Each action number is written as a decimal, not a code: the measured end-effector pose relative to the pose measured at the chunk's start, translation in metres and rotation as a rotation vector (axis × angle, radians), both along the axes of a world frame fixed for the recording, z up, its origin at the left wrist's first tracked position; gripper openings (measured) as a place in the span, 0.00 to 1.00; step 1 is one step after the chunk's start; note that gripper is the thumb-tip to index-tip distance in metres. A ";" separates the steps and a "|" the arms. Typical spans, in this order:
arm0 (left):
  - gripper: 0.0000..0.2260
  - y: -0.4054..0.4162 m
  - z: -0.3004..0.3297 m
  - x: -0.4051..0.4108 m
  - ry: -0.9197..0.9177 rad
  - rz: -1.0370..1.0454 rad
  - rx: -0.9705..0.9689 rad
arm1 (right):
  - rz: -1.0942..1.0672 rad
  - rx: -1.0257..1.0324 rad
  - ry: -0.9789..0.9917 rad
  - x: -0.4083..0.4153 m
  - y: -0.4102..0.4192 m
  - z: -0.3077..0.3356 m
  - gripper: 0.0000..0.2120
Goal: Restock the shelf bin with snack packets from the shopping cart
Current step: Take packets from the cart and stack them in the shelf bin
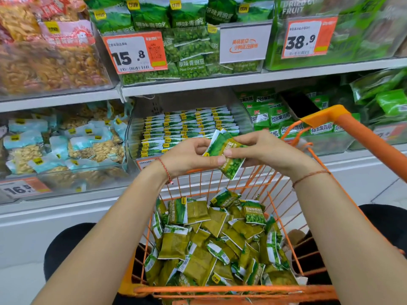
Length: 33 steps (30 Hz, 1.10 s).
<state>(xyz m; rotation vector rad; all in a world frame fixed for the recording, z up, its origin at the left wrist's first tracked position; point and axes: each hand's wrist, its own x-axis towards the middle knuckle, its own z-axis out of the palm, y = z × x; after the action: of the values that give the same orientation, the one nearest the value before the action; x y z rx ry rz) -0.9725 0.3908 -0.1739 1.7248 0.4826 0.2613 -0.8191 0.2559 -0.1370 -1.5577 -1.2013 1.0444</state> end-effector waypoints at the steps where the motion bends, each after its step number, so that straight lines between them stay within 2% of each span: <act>1: 0.32 0.003 0.000 0.003 0.006 0.016 0.001 | -0.002 -0.016 0.028 0.004 0.005 -0.001 0.12; 4: 0.19 0.014 0.002 0.017 0.026 0.046 0.060 | 0.041 -0.098 0.033 0.016 0.023 0.001 0.11; 6: 0.20 0.025 0.002 0.028 0.044 0.086 0.101 | -0.020 -0.120 -0.084 0.026 0.034 0.006 0.10; 8: 0.26 0.039 0.001 0.036 0.066 0.125 0.126 | -0.297 -0.007 -0.150 0.048 0.045 0.004 0.12; 10: 0.23 0.052 0.000 0.044 0.076 0.147 0.137 | -0.647 0.158 -0.180 0.067 0.053 0.000 0.08; 12: 0.20 0.065 -0.004 0.055 0.066 0.184 0.105 | -0.820 0.187 -0.319 0.076 0.063 -0.008 0.08; 13: 0.25 0.070 -0.006 0.063 0.069 0.214 0.116 | -0.828 0.156 -0.376 0.077 0.069 -0.014 0.11; 15: 0.41 0.074 -0.011 0.081 0.085 0.249 0.191 | -0.771 0.067 -0.395 0.075 0.080 -0.027 0.19; 17: 0.45 0.075 -0.015 0.097 0.100 0.260 0.247 | -0.714 0.034 -0.454 0.071 0.087 -0.044 0.20; 19: 0.36 0.077 -0.019 0.111 0.142 0.235 0.336 | -0.723 0.050 -0.651 0.070 0.090 -0.061 0.23; 21: 0.27 0.083 -0.026 0.122 0.206 0.184 0.485 | -0.764 0.075 -0.761 0.069 0.094 -0.073 0.29; 25: 0.28 0.092 -0.033 0.134 0.389 0.042 0.773 | -0.809 0.103 -0.767 0.069 0.101 -0.085 0.40; 29: 0.32 0.096 -0.021 0.154 0.554 -0.137 0.899 | -0.832 0.161 -0.728 0.069 0.103 -0.085 0.39; 33: 0.21 0.091 -0.017 0.174 0.729 -0.279 0.960 | -0.830 0.180 -0.721 0.068 0.106 -0.086 0.34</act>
<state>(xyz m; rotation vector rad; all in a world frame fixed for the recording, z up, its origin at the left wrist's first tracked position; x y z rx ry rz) -0.7988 0.4818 -0.1913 2.8073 0.6850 -0.4407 -0.7507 0.3620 -0.2230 -2.0713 -0.8754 -0.1814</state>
